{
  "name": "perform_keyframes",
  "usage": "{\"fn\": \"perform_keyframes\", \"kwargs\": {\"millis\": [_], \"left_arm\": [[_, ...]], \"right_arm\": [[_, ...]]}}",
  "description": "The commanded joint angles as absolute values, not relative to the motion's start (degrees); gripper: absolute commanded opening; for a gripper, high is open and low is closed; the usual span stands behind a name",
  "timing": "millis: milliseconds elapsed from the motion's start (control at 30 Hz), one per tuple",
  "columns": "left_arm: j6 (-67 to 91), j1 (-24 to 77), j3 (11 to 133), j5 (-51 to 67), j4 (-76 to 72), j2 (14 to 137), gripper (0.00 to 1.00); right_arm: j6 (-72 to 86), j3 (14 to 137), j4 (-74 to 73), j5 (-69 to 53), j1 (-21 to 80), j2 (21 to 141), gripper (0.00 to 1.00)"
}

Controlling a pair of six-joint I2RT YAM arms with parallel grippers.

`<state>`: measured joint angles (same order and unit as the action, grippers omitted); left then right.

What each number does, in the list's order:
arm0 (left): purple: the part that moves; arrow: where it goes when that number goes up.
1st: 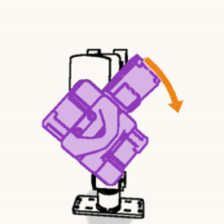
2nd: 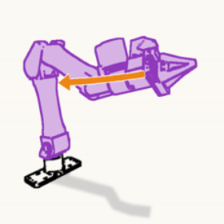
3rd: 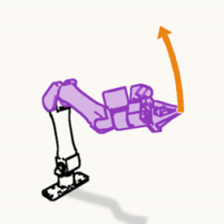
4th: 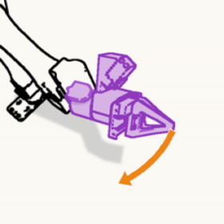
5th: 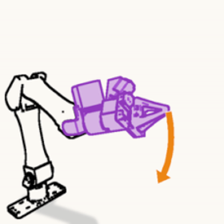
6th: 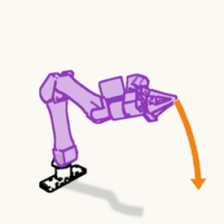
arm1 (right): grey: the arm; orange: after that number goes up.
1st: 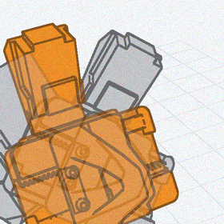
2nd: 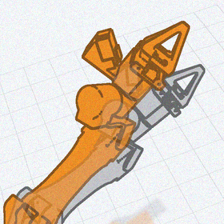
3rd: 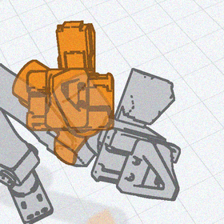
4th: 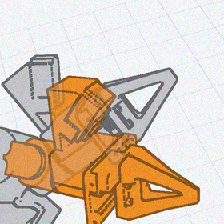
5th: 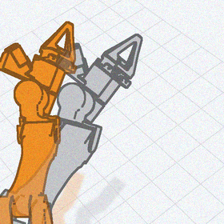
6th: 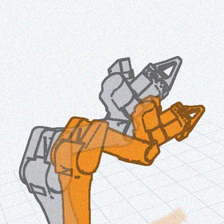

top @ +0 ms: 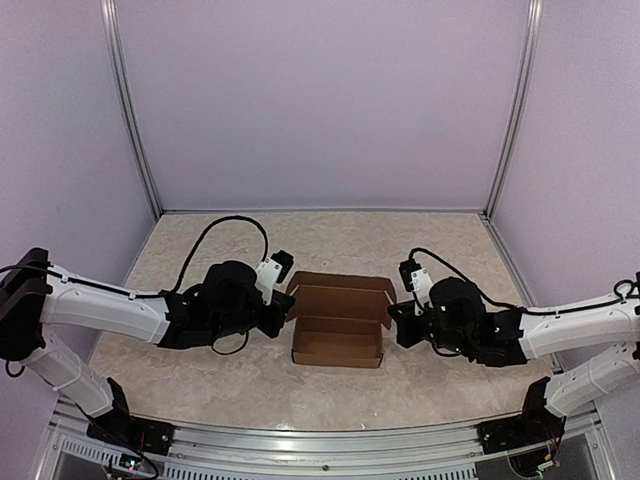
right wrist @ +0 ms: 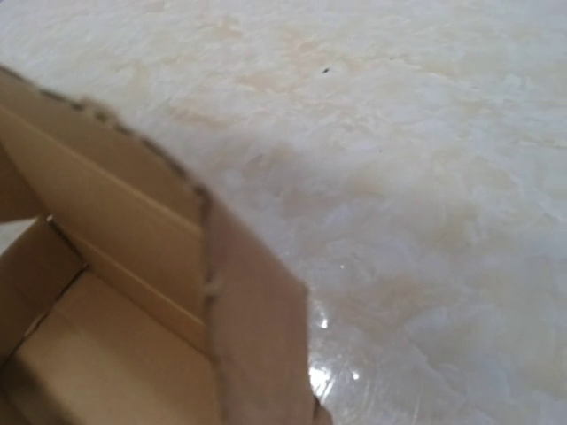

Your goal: Fold the paper box

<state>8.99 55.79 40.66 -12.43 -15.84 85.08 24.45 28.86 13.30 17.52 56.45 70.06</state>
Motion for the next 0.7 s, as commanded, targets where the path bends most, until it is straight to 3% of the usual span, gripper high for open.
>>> {"fn": "perform_keyframes", "kwargs": {"millis": [0, 667], "left_arm": [[12.08, 57.95, 42.08, -13.36, -16.40, 84.90, 0.00], [22.25, 62.52, 42.14, -17.30, -18.03, 87.42, 0.00]], "right_arm": [[29.01, 28.31, 18.88, 26.75, 60.64, 72.79, 0.00], [32.96, 31.47, 20.17, 43.47, 73.26, 82.50, 0.00]]}}
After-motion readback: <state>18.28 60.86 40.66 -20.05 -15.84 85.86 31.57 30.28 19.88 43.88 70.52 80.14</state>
